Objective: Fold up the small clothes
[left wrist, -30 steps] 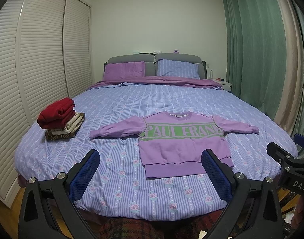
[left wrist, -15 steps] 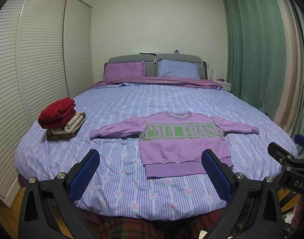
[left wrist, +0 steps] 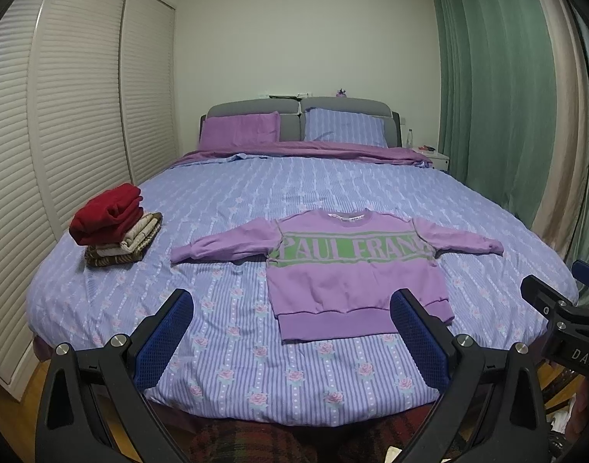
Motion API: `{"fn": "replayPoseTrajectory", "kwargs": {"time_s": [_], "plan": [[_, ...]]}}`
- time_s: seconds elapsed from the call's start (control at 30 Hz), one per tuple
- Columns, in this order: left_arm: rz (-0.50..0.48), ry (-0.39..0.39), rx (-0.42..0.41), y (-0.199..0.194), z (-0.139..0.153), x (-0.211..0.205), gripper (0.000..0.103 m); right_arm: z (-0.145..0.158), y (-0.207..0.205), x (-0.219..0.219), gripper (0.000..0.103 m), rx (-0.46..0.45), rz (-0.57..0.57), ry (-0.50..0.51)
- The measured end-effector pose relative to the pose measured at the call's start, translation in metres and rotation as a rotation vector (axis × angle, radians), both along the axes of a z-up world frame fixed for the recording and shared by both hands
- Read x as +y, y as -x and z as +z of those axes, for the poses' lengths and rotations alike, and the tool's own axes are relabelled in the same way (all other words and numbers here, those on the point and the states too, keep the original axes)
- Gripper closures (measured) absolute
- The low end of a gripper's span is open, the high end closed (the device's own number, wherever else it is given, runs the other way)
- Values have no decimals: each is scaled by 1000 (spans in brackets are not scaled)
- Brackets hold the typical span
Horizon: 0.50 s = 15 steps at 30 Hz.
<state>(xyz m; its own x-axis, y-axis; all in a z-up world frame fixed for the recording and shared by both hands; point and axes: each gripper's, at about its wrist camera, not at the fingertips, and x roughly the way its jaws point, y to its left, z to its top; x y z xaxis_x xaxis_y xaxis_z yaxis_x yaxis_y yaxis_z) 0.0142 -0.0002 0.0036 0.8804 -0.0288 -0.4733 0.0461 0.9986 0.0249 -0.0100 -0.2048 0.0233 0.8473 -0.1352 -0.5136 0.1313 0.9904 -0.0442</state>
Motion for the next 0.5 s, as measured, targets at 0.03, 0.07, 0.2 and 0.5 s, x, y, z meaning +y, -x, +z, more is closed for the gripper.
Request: {"fn": "replayPoseTrajectory", "kwargs": {"time_s": [0.03,0.07,0.2,0.5], "plan": [[-2,-2,6,-3,-2,-1,0,-2,-2,-1,0,3,-2,-1],[-5,-6,11,-5,-3,-3,0,-4,-3,-2,0,8,-5,-1],[-40,-26,9,-23,-4,-15,0,-13,-16,-11,0,27,-27,-2],[-203,-92,-38,-114,7,-86,0,-24,-83,-85,0,-8,-218,-36]]}}
